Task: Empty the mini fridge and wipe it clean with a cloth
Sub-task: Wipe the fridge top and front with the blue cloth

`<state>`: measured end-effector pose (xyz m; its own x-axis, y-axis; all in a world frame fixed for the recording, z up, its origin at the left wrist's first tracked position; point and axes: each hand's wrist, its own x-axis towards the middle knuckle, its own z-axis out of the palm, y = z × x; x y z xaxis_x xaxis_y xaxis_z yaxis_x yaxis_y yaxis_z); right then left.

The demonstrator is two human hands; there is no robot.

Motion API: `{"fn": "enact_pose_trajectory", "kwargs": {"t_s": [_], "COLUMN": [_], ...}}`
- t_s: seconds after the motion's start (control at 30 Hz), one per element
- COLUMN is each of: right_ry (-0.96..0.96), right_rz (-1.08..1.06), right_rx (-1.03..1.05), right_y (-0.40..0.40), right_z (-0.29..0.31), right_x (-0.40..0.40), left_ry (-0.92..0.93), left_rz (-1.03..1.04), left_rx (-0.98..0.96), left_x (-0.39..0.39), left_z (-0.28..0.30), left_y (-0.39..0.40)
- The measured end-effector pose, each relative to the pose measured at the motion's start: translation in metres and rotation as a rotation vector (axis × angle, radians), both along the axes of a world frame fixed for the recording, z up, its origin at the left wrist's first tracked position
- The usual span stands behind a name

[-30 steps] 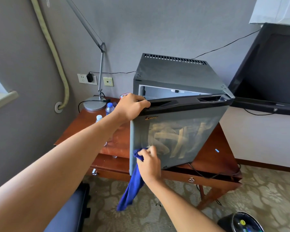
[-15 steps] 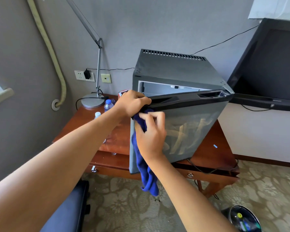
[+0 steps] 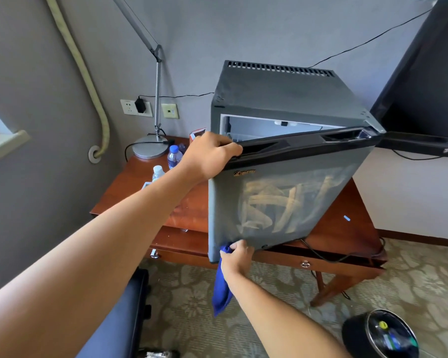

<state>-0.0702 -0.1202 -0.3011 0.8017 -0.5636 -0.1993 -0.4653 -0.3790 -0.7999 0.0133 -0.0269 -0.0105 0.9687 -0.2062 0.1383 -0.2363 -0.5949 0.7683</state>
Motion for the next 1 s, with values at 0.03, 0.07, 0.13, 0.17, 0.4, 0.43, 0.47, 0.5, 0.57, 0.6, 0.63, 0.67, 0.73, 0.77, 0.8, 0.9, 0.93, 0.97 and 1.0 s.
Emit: {"fn": "enact_pose_trajectory", "kwargs": {"t_s": [0.03, 0.07, 0.13, 0.17, 0.4, 0.43, 0.47, 0.5, 0.57, 0.6, 0.63, 0.67, 0.73, 0.77, 0.8, 0.9, 0.93, 0.97, 1.0], "right_ry": [0.018, 0.028, 0.032, 0.014, -0.14, -0.164, -0.189, -0.216, -0.249, -0.247, -0.232, -0.216, -0.193, -0.197, -0.197, -0.208, -0.224, -0.232, -0.245], "right_rz": [-0.072, -0.142, -0.244, -0.278, -0.39, -0.362, -0.309, -0.239, -0.044, 0.092, 0.229, 0.327, 0.326, 0.278, 0.246, 0.217, 0.178, 0.128, 0.073], "right_rx": [0.153, 0.299, 0.497, 0.531, 0.387, 0.37, 0.37, 0.373, 0.35, 0.336, 0.332, 0.34, 0.372, 0.396, 0.418, 0.459, 0.497, 0.531, 0.561], "right_y": [-0.002, -0.006, -0.018, -0.026, -0.044, -0.031, -0.013, 0.006, 0.041, 0.056, 0.068, 0.076, 0.081, 0.076, 0.067, 0.029, 0.014, -0.003, -0.02], "right_z": [-0.004, -0.008, -0.017, -0.022, 0.008, 0.015, 0.022, 0.027, 0.034, 0.04, 0.045, 0.05, 0.061, 0.065, 0.069, 0.081, 0.084, 0.087, 0.088], "right_x": [0.003, 0.005, 0.008, 0.01, 0.004, -0.001, -0.008, -0.016, -0.028, -0.031, -0.032, -0.031, -0.024, -0.021, -0.019, -0.032, -0.041, -0.05, -0.06], "left_ry": [-0.004, -0.004, -0.007, -0.012, -0.055, -0.055, -0.054, -0.05, -0.046, -0.046, -0.045, -0.048, -0.059, -0.066, -0.077, -0.143, -0.189, -0.234, -0.279], "left_rz": [-0.003, -0.008, -0.01, -0.012, -0.012, -0.009, -0.006, -0.002, 0.002, 0.001, -0.002, -0.004, 0.0, 0.004, 0.005, 0.069, 0.121, 0.174, 0.22], "left_rx": [0.0, 0.0, 0.0, 0.002, -0.003, -0.003, -0.008, -0.017, -0.028, -0.026, -0.02, -0.013, -0.006, -0.006, -0.005, 0.081, 0.15, 0.218, 0.269], "left_x": [0.0, 0.0, -0.001, -0.001, -0.006, -0.006, -0.007, -0.007, -0.008, -0.009, -0.01, -0.012, -0.017, -0.02, -0.022, -0.026, -0.026, -0.024, -0.024], "left_z": [0.0, 0.0, 0.001, 0.001, -0.002, -0.001, -0.001, 0.0, 0.0, -0.001, -0.001, -0.001, -0.002, -0.002, -0.002, -0.001, -0.003, -0.005, -0.006], "left_y": [0.0, 0.0, 0.001, 0.001, 0.0, 0.0, -0.001, -0.001, -0.001, -0.001, -0.002, -0.003, -0.003, -0.003, -0.004, -0.008, -0.008, -0.009, -0.01]}}
